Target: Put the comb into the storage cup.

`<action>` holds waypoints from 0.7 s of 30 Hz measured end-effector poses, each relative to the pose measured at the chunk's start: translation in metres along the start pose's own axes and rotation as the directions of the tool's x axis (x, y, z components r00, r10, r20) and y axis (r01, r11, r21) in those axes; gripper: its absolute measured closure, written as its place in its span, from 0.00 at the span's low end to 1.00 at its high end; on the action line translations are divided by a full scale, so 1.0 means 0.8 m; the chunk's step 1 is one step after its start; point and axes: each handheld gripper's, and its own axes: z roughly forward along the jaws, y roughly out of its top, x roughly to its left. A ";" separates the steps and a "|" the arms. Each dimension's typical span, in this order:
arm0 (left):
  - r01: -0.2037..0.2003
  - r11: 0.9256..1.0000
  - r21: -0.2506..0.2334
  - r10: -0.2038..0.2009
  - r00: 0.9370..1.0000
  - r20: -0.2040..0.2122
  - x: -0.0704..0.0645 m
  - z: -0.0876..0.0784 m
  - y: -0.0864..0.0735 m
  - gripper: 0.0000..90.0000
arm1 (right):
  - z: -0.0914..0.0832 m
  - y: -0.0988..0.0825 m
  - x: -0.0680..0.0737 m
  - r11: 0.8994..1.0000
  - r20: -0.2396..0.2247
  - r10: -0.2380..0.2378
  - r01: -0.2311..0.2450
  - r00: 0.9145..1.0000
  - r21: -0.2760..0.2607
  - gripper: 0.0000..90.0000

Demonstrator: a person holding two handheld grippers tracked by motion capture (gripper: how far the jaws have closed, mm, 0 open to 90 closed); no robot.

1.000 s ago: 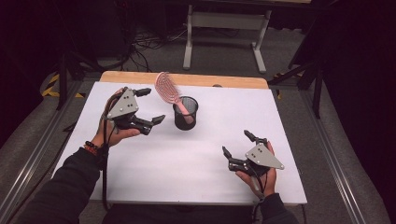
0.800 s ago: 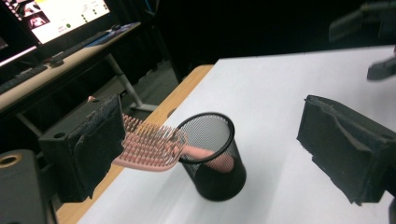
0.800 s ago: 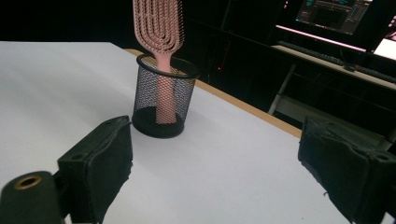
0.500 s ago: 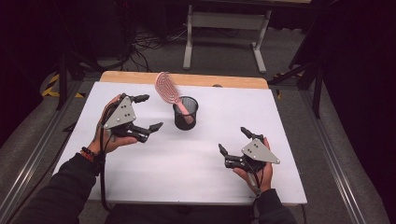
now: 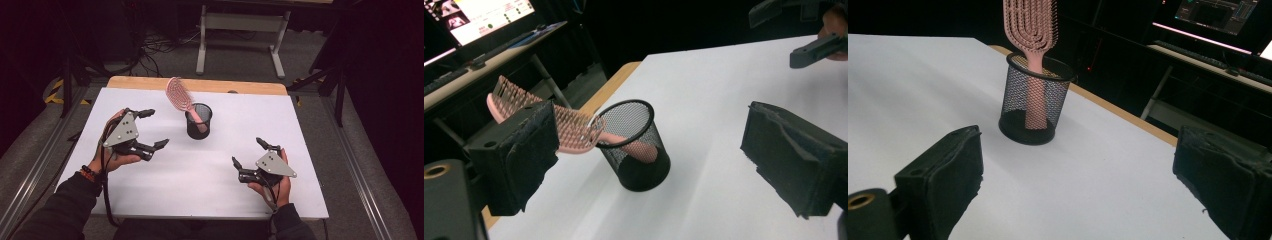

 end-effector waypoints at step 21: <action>0.021 0.999 0.040 -0.022 1.000 0.016 -0.024 -0.013 -0.037 0.09 | -0.008 0.001 0.003 1.000 -0.003 -0.007 0.007 1.000 -0.019 0.08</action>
